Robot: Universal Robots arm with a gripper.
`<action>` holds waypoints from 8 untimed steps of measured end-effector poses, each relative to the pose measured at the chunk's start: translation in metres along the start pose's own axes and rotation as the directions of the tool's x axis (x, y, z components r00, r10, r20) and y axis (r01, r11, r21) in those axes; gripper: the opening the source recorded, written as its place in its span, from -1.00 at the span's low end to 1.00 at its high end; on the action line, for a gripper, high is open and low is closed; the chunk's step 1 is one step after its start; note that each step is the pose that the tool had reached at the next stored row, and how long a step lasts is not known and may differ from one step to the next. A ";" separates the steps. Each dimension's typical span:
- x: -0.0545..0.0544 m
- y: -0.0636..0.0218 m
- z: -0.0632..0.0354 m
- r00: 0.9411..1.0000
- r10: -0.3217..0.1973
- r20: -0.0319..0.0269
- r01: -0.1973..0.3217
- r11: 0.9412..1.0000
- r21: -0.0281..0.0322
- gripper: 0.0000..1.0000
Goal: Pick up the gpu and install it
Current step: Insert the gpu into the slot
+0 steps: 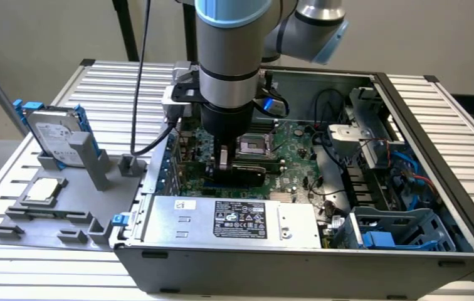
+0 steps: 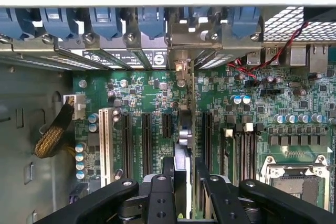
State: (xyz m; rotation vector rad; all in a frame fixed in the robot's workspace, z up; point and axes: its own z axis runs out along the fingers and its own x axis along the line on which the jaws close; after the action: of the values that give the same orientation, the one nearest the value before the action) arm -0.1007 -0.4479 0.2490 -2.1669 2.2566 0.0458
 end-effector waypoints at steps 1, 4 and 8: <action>0.000 0.0000 0.0000 1.000 0.000 0.000 0.000 1.000 0.000 -0.47; 0.000 0.0000 0.0004 1.000 0.000 0.001 0.000 1.000 0.000 -0.47; 0.000 0.0000 -0.0019 1.000 0.000 0.000 0.000 1.000 0.000 -0.18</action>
State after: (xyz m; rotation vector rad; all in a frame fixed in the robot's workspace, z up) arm -0.1007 -0.4479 0.2509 -2.1667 2.2564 0.0460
